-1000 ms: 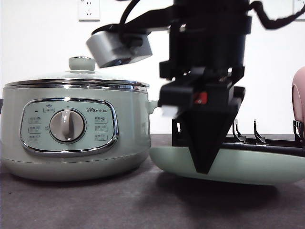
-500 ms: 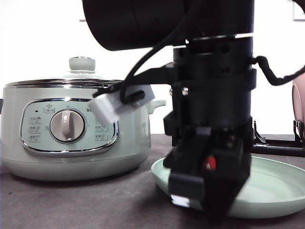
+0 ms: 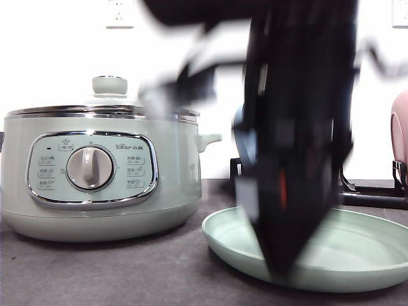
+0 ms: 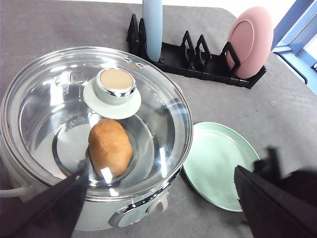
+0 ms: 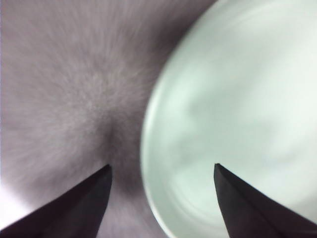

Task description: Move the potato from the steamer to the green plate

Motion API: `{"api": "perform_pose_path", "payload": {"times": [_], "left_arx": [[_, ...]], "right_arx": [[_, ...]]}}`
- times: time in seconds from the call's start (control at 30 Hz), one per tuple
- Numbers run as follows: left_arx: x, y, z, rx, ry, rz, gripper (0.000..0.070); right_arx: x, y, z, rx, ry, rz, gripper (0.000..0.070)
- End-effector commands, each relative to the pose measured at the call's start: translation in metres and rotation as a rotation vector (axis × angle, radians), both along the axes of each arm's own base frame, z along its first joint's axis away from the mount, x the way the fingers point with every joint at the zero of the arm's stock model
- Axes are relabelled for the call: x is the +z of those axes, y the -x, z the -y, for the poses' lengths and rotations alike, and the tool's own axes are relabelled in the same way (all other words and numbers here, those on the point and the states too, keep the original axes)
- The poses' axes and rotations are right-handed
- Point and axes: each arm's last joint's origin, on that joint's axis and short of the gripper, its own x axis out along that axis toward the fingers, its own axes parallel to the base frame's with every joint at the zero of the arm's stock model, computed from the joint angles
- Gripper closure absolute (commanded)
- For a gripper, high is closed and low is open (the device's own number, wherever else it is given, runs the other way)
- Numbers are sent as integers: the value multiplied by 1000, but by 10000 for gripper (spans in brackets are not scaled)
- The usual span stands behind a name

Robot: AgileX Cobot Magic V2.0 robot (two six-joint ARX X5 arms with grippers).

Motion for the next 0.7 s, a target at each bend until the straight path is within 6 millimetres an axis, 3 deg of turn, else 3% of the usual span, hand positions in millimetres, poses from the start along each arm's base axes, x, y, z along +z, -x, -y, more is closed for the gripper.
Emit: {"api": "perform_pose_path", "payload": {"times": [0.0, 0.33, 0.5, 0.67], "left_arx": [[7, 0, 0, -10, -3, 34, 99], [7, 0, 0, -10, -2, 33, 99], [7, 0, 0, -10, -1, 33, 99], [7, 0, 0, -8, 1, 31, 99]], "right_arx": [[22, 2, -3, -3, -87, 36, 288], [131, -1, 26, 5, -511, 96, 288], [167, -11, 49, 24, -687, 73, 288], [184, -22, 71, 80, -860, -43, 289]]}}
